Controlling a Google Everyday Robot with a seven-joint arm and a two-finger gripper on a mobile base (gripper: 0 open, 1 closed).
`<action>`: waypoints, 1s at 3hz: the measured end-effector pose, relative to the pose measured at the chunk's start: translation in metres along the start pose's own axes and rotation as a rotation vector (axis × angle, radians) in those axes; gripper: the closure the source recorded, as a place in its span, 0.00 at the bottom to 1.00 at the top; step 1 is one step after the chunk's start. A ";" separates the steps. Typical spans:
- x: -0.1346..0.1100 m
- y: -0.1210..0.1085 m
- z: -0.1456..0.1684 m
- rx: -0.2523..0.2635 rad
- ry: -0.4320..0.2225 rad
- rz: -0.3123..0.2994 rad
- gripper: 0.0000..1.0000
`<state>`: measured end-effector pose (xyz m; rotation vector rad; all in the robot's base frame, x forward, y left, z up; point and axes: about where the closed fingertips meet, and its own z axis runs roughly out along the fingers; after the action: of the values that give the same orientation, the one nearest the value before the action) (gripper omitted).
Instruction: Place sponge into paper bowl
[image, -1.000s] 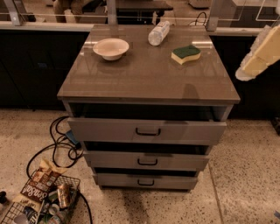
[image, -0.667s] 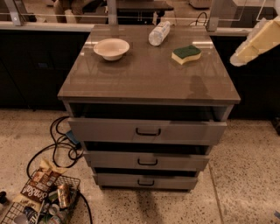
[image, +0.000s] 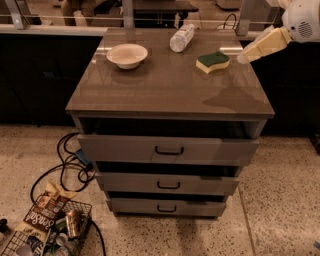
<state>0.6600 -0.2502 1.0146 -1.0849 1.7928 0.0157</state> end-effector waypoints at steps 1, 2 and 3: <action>0.000 0.000 0.000 0.000 0.000 0.000 0.00; 0.006 -0.006 0.016 -0.023 -0.031 0.032 0.00; 0.013 -0.018 0.045 -0.051 -0.101 0.101 0.00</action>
Offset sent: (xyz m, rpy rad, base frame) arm 0.0410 -0.0062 -0.0238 0.1279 0.0264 0.0312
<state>0.7033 -0.2489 0.9903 -1.0108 1.7625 0.1742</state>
